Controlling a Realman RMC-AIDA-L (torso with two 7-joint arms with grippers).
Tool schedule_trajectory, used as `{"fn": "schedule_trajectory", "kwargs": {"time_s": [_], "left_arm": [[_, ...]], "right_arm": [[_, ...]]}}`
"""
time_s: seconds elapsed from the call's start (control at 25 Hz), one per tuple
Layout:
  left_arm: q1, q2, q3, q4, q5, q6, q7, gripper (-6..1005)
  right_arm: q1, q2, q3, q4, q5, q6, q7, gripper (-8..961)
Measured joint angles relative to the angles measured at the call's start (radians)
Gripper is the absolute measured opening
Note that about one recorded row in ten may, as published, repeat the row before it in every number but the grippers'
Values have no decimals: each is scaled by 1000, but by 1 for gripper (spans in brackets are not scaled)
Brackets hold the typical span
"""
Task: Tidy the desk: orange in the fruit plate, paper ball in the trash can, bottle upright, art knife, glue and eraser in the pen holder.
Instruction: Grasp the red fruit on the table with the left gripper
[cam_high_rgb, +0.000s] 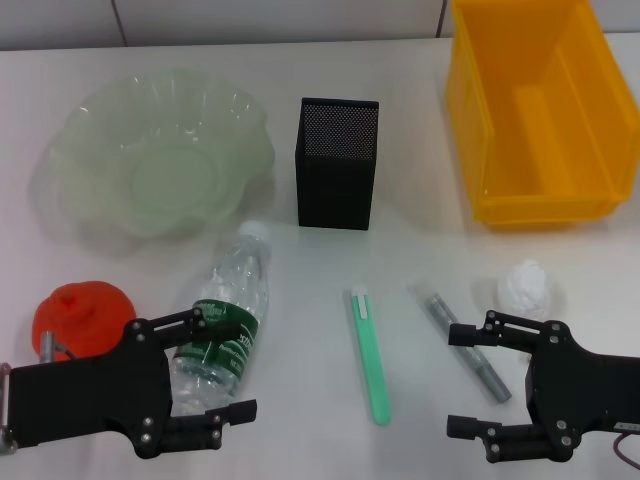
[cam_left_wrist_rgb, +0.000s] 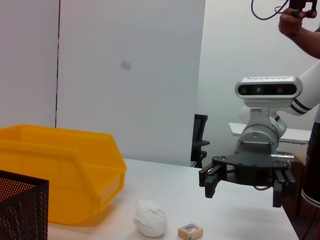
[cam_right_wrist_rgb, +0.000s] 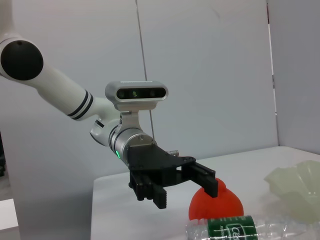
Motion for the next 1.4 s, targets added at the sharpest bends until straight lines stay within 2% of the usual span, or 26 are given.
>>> {"fn": "schedule_trajectory", "kwargs": {"time_s": [0.36,0.52,0.56,0.72,0.76,0.8,0.84,0.88,1.2,1.28,1.4], "left_arm": [[4,-1,0,0,0,0,3,765],[10,-8,-25,0,-1,21,37,756],[19,-13,-58,0,-1,40,56,754],[19,-13,-58,0,-1,40,56,745],[62,-11,-222,-1,0,72,67,743],[90,-14,-316,-3,5,66,68,741],[90,-14,-316,-3,5,66,68,739],[109,-14,-355,-9,6,45,68,736],[135,-10,-358,-17,7,-81,32,719],[138,-15,-372,-25,8,-149,31,715],[139,-21,-387,-27,7,-184,34,708]], "right_arm": [[4,0,0,3,1,1,-2,840],[4,0,0,3,2,9,-2,840],[3,0,0,3,2,10,-2,840],[1,0,0,4,2,12,-2,840],[0,0,1,4,2,13,-2,840],[0,0,1,4,2,14,-2,840],[0,0,1,4,2,16,-2,840],[-1,0,2,4,2,17,-2,840],[5,0,0,4,2,25,-2,839],[6,0,0,4,2,25,-2,839],[6,0,-1,4,2,25,-2,839]]}}
